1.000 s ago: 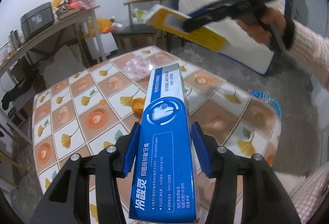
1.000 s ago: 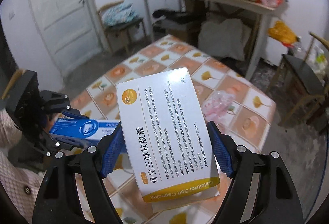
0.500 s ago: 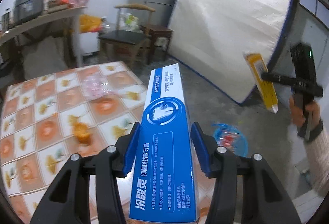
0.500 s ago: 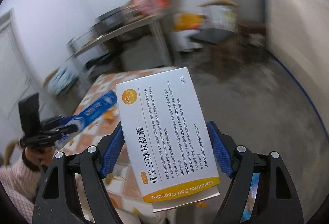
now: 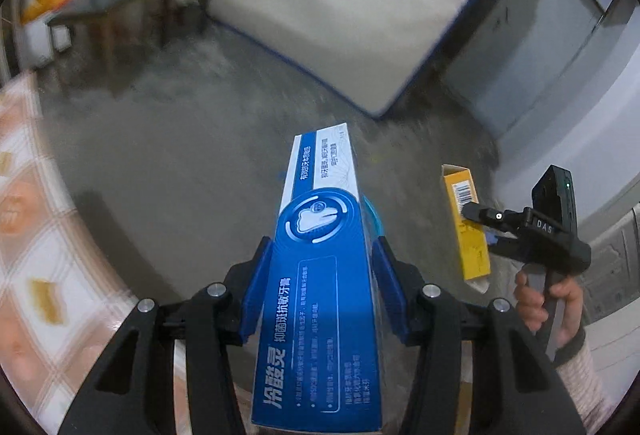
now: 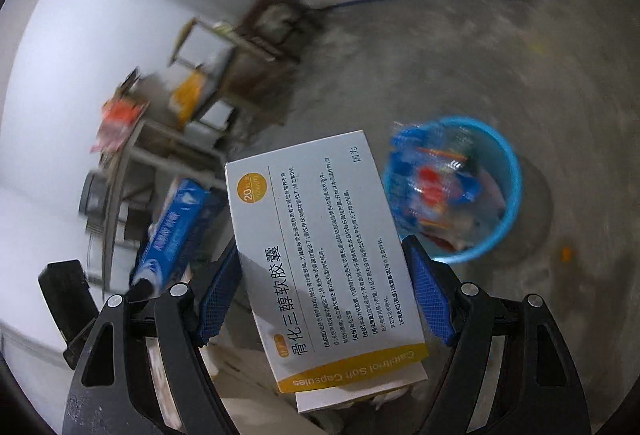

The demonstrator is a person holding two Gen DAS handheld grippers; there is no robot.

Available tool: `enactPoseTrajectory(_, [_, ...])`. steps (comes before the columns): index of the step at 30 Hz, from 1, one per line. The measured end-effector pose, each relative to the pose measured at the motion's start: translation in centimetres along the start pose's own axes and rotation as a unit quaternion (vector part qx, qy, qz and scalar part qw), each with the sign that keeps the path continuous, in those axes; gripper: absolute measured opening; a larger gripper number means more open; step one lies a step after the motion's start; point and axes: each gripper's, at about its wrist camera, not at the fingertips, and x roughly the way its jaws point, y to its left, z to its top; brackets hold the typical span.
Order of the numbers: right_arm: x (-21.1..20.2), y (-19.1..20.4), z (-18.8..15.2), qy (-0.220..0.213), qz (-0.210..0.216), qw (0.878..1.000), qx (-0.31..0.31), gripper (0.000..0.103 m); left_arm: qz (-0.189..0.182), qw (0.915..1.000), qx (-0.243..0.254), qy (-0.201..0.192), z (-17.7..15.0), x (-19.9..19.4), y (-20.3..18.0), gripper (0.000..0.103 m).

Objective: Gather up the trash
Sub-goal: 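Open both tools over the basket to drop the two boxes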

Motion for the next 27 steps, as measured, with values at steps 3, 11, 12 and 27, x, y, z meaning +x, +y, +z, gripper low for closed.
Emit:
enactPoseTrajectory(3, [1.5,-3.7,0.3,0.006,-0.007,0.999,0.044,0.074,-0.005,0.9991,-0.012,0.041,0.4,5.6,-1.5,0.049])
enactPoseTrajectory(11, [8.2,-9.4,3.3,0.019,-0.006,0.993,0.116,0.076,-0.005,0.9929,-0.035,0.114,2.9,17.7,-3.7,0.050])
enactPoseTrajectory(12, [8.3,-10.3,3.5,0.018,-0.002,0.993,0.118,0.076,-0.003,0.9928,-0.031,0.116,3.3,18.6,-3.9,0.050])
enactPoseTrajectory(27, [11.4,-16.5,3.0,-0.005,-0.118,0.983,0.142,0.087,0.015,0.9985,-0.024,0.047,4.6,15.6,-2.5,0.078])
